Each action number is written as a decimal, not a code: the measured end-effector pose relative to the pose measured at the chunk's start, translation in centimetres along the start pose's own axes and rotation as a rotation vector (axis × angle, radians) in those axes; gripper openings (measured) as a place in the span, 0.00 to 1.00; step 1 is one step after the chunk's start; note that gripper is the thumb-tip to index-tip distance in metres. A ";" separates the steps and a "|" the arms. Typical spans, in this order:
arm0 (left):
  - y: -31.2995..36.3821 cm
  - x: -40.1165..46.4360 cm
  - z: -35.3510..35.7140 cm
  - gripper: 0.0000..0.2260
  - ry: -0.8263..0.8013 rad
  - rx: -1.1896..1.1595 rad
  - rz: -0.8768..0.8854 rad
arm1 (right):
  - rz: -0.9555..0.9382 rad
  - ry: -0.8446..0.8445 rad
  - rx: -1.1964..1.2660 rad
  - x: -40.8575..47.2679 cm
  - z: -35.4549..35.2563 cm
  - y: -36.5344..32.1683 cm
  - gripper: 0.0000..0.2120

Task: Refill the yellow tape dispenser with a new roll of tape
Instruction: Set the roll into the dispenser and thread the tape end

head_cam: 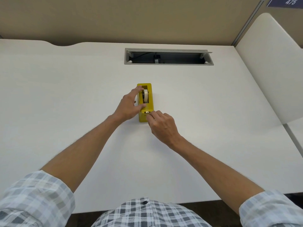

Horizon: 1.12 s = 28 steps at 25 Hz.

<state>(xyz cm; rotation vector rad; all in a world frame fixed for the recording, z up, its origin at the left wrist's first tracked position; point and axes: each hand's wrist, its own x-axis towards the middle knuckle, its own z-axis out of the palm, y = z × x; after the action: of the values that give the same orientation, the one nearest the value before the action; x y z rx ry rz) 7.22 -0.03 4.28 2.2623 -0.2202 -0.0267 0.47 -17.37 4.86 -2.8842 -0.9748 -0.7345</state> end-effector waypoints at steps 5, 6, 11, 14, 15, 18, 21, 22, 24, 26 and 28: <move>0.2 -0.1 0.1 0.30 -0.004 -0.006 -0.003 | -0.016 0.012 -0.017 0.2 0.3 0.2 0.04; 0.2 -0.1 0.1 0.30 -0.005 -0.006 -0.003 | -0.017 0.018 -0.020 0.3 0.3 0.2 0.05; 0.2 -0.1 0.0 0.30 -0.010 -0.011 0.003 | -0.012 0.041 -0.052 0.3 0.5 0.1 0.06; 0.0 -0.1 0.1 0.30 -0.013 -0.010 0.002 | -0.013 0.057 -0.068 0.3 0.7 0.1 0.06; 0.0 0.0 0.1 0.30 -0.013 -0.010 0.004 | -0.009 0.063 -0.073 0.2 0.8 0.1 0.06; -0.2 0.0 0.1 0.30 -0.017 -0.018 0.008 | 0.010 0.083 -0.095 0.0 1.0 -0.1 0.06; -0.4 0.0 0.1 0.30 -0.017 -0.020 0.012 | 0.009 0.083 -0.109 -0.4 1.0 -0.2 0.05; -0.4 0.0 0.1 0.30 -0.018 -0.019 0.015 | 0.011 0.080 -0.113 -0.4 1.0 -0.2 0.05; -0.5 0.0 0.2 0.30 -0.026 -0.013 0.016 | 0.019 0.080 -0.109 -0.4 0.9 -0.2 0.04; -0.5 0.0 0.2 0.32 -0.037 0.013 0.002 | 0.016 0.094 -0.087 -0.3 0.7 -0.2 0.04; -0.5 -0.1 0.1 0.33 -0.051 0.059 -0.007 | 0.006 0.108 -0.068 -0.4 0.6 -0.3 0.05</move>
<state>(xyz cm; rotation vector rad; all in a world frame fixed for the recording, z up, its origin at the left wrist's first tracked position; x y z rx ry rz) 7.20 0.23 3.81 2.3232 -0.2425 -0.0824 0.28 -17.31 4.06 -2.8673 -0.9464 -0.9305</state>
